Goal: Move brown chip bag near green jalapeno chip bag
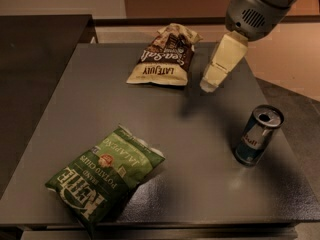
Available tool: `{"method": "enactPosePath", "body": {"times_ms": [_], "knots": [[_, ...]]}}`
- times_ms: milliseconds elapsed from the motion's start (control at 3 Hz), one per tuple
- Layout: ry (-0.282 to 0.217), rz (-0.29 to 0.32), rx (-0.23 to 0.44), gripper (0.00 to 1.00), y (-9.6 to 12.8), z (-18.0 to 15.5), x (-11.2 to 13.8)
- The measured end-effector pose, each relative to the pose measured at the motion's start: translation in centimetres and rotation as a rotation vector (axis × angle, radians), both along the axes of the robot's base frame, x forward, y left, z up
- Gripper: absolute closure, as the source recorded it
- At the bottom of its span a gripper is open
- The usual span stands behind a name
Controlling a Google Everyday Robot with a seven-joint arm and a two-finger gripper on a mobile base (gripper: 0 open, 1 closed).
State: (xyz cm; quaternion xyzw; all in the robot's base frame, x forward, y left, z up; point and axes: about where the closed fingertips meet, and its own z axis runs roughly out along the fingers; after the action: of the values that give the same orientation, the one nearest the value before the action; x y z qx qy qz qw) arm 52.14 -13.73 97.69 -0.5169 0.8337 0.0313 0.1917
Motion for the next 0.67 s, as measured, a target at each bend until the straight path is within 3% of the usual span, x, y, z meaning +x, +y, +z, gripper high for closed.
{"method": "enactPosePath", "body": {"times_ms": [667], "knots": [[0.033,-0.237,0.046,0.0,2.8,-1.9,4.3]]}}
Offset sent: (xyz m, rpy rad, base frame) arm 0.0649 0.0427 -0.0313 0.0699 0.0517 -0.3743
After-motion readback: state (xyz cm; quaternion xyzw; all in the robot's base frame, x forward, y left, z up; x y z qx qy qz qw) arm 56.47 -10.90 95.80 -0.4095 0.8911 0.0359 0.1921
